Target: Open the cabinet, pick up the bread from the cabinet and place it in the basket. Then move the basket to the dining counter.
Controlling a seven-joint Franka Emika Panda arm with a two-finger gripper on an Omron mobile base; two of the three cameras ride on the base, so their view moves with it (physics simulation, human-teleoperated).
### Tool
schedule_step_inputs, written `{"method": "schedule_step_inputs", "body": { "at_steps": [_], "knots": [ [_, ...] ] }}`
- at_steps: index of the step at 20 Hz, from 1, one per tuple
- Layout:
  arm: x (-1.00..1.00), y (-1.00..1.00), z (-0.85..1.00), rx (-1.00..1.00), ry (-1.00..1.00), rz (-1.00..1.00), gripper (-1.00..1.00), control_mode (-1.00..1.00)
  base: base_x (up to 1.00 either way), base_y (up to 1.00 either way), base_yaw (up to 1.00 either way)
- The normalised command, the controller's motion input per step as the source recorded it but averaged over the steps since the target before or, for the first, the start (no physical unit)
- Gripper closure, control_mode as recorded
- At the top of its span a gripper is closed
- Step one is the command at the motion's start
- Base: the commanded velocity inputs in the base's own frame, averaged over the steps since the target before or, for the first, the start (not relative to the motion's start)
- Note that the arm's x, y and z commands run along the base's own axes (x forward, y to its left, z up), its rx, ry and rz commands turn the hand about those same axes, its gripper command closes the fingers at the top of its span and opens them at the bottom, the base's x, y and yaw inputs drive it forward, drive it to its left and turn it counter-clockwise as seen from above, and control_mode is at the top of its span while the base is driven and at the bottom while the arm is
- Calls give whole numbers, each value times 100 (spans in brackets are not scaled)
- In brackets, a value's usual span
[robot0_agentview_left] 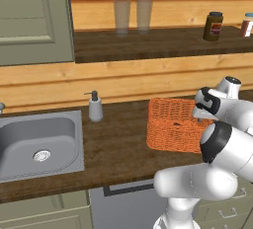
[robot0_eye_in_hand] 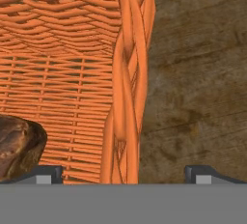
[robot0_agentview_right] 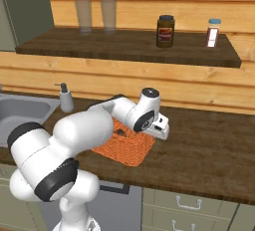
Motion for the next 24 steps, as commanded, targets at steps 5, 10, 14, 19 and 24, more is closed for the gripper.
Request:
{"method": "schedule_step_inputs", "body": {
  "at_steps": [5, 10, 14, 19, 24],
  "knots": [
    [0, 5, -25, 0, 0, 0, 100, -100, 0, 0, 0],
    [0, 0, 0, 0, 0, 0, 100, -100, 0, 0, 0],
    [0, 0, 0, 0, 0, 0, 100, -100, 0, 0, 0],
    [-1, 0, 28, 1, 0, 0, 100, -100, 0, 0, 0],
    [-24, 7, 77, 3, 0, -4, 100, -100, 0, 0, 0]
  ]
}}
